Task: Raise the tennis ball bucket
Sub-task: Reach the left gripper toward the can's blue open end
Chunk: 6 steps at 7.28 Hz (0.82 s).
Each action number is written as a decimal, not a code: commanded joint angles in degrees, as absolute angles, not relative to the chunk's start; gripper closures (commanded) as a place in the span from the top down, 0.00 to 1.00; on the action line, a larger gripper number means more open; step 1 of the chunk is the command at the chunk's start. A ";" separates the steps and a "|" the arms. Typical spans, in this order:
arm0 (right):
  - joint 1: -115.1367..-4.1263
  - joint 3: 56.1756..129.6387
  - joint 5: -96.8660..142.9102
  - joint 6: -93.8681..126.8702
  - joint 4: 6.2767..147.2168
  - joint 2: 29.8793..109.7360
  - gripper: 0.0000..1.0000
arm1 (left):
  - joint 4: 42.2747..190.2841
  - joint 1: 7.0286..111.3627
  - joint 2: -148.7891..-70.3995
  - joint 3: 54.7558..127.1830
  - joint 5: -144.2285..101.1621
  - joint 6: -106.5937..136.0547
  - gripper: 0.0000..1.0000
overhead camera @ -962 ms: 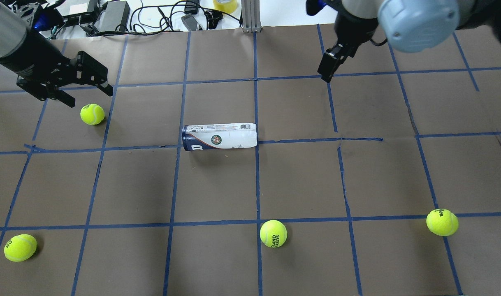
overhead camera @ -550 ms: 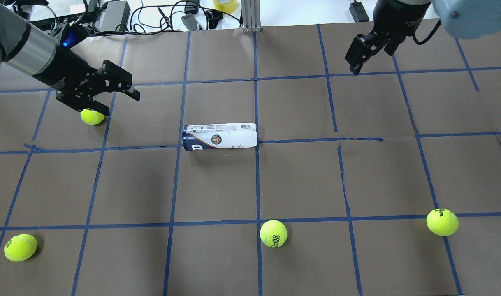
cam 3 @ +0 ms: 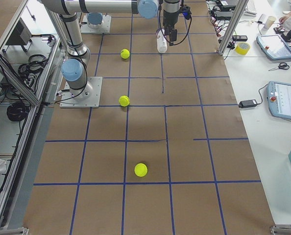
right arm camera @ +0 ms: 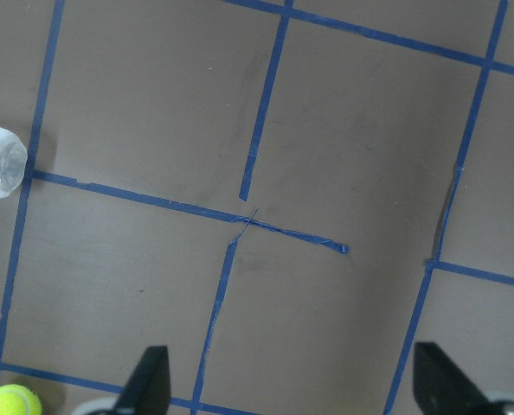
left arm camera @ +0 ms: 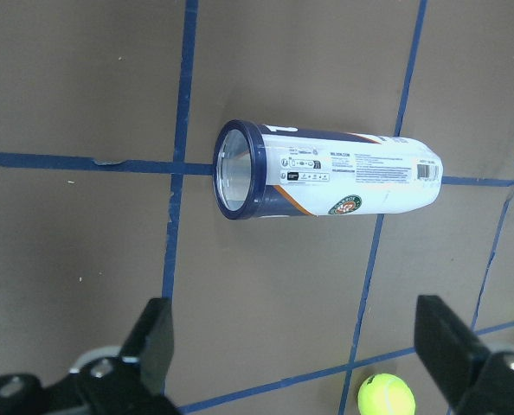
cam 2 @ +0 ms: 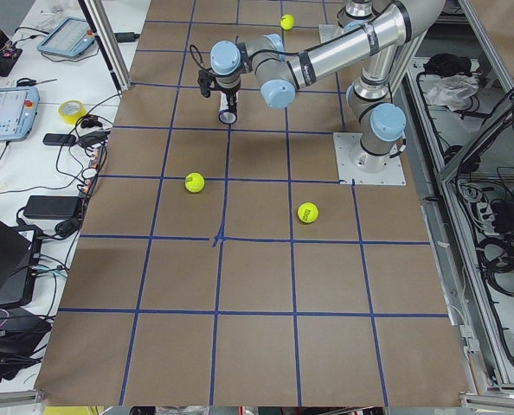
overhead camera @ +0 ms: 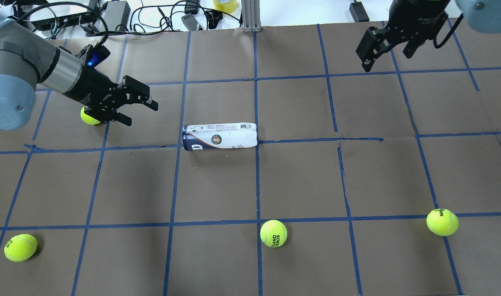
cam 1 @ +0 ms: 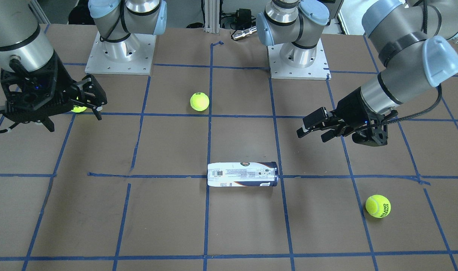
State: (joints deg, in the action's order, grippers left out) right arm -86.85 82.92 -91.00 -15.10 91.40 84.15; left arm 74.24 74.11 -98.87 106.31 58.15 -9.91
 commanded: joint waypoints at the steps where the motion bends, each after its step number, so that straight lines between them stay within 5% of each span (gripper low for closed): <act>1: -86.75 82.88 -91.41 -13.98 91.14 84.37 1.00 | 71.37 74.18 -102.29 107.05 55.90 -11.93 1.00; 6: -86.66 82.09 -90.35 2.06 87.99 85.43 1.00 | 62.67 78.22 -109.59 107.05 53.44 -13.80 1.00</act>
